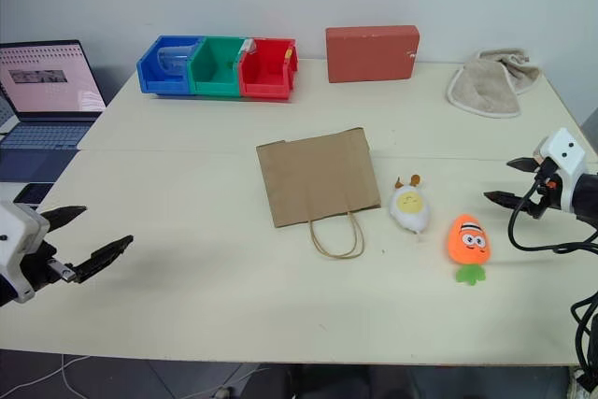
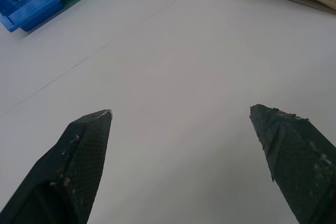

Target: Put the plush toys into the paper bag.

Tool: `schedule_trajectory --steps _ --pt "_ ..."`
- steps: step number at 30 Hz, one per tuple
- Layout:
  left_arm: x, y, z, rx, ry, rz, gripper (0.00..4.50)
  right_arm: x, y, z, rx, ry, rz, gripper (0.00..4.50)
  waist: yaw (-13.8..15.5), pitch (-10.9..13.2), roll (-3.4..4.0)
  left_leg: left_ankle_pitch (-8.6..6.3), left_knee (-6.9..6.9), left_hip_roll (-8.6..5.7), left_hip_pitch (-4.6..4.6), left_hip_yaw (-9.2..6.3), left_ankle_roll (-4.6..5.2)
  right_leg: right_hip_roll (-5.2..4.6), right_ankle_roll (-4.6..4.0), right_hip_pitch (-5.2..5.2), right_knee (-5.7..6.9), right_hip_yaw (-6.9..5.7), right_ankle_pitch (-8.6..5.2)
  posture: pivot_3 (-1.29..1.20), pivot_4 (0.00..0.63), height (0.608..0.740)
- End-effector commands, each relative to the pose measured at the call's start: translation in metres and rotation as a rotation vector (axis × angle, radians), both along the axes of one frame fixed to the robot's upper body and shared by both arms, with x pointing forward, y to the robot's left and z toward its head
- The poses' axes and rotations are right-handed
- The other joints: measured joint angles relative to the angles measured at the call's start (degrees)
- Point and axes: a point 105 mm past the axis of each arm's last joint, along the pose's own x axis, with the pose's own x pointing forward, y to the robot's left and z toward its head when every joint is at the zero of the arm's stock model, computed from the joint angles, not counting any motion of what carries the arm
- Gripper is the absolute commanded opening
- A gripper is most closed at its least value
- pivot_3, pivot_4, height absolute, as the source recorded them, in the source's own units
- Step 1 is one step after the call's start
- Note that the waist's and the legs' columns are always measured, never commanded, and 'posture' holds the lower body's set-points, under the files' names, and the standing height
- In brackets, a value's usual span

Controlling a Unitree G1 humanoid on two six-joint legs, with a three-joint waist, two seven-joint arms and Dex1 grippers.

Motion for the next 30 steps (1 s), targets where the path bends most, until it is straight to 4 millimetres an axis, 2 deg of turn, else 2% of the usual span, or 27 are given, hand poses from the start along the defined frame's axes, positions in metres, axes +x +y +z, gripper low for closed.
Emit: schedule_trajectory --steps 1,15,20,25,26,30 --pt "0.0 -0.003 0.005 -0.004 -0.012 -0.03 4.49 -0.002 -0.002 0.022 -0.006 -0.067 0.007 4.5 0.0 0.0 0.0 0.0 0.0 0.0 0.0 0.0 0.0 0.0 0.0 0.0 0.0 0.0 0.0 0.0 0.15 0.74" --pt "0.006 -0.006 0.004 -0.02 -0.017 -0.064 4.49 -0.005 -0.005 0.022 -0.015 -0.071 -0.003 4.5 0.01 0.0 0.0 0.0 0.0 0.0 0.01 0.02 0.0 0.0 0.03 0.0 0.0 0.03 0.02 0.0 0.15 0.74" --pt "0.003 -0.013 0.012 -0.056 -0.064 -0.143 4.49 -0.005 -0.007 0.023 -0.017 -0.076 -0.012 4.5 0.0 0.0 0.0 0.0 0.01 -0.01 0.02 0.05 0.0 0.02 0.04 0.0 0.0 0.07 0.04 0.0 0.15 0.74" --pt "0.002 -0.013 0.011 -0.059 -0.059 -0.158 4.49 -0.005 -0.006 0.023 -0.015 -0.077 -0.012 4.5 -0.01 0.0 0.0 0.0 0.0 0.0 0.08 0.17 0.0 0.1 0.07 0.0 0.01 0.29 0.06 0.0 0.15 0.74" --pt "0.002 -0.011 0.016 -0.107 -0.082 -0.142 4.49 -0.006 -0.006 0.023 -0.014 -0.078 -0.011 4.5 -0.01 0.0 0.0 0.0 0.0 0.0 0.1 0.21 0.0 0.13 0.09 0.0 0.01 0.38 0.07 0.0 0.15 0.74" --pt "0.005 -0.005 0.009 -0.041 -0.063 -0.129 4.49 -0.006 -0.003 0.024 -0.021 -0.091 -0.002 4.5 -0.03 -0.01 -0.01 0.0 0.0 0.01 0.24 0.52 0.0 0.22 0.15 0.0 0.01 0.79 0.1 0.0 0.15 0.74"
